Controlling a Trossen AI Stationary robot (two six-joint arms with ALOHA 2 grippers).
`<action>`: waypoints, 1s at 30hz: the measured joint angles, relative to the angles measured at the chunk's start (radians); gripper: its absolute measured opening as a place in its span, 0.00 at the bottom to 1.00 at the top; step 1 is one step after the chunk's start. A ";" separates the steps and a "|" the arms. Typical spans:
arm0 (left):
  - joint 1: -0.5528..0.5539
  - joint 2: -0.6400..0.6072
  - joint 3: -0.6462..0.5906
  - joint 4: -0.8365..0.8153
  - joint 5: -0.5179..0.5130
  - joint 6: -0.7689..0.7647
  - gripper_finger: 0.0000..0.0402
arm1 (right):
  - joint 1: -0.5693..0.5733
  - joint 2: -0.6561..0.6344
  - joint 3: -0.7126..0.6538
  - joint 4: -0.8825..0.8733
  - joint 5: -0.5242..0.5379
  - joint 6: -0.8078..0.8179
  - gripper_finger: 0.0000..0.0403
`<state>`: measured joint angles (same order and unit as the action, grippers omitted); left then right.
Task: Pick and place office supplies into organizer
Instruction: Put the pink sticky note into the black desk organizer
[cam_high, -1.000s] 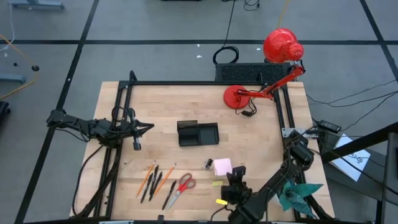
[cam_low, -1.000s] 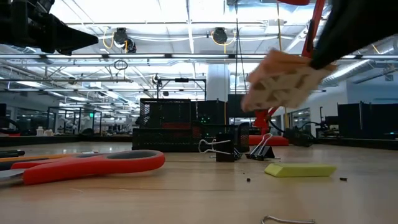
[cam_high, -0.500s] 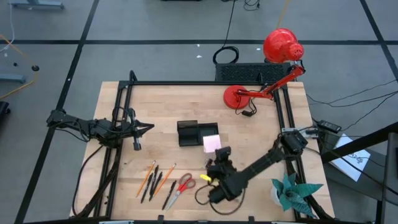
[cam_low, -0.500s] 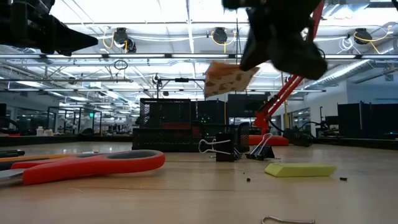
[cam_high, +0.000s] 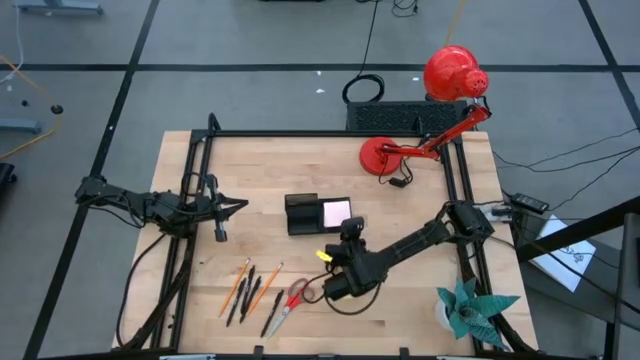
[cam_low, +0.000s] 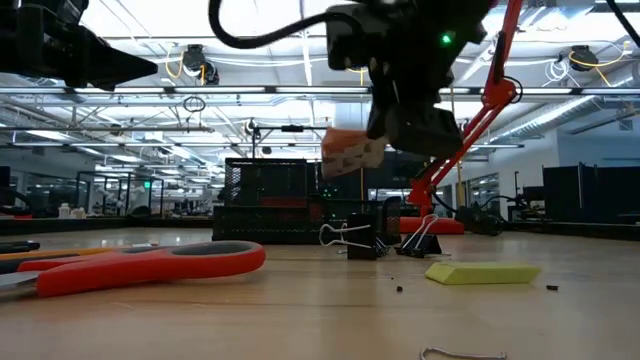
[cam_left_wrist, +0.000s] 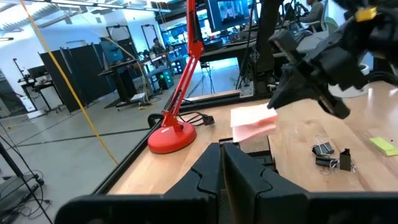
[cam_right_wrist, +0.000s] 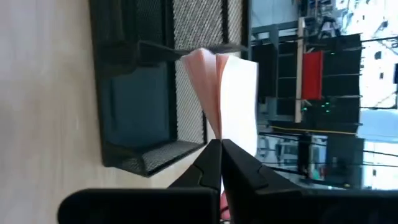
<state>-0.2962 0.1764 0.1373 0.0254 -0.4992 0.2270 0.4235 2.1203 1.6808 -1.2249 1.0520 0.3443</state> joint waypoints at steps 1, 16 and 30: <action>0.000 0.000 0.000 0.000 0.000 0.000 0.06 | -0.002 -0.017 -0.024 0.040 -0.007 -0.012 0.00; 0.000 0.000 0.000 0.001 0.000 0.006 0.06 | -0.100 -0.265 -0.459 0.748 -0.088 -0.375 0.00; 0.000 0.000 0.000 0.000 0.000 0.011 0.06 | -0.109 -0.259 -0.524 0.870 -0.192 -0.369 0.00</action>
<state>-0.2962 0.1764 0.1374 0.0257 -0.4993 0.2381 0.3141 1.8616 1.1572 -0.3552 0.8602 -0.0246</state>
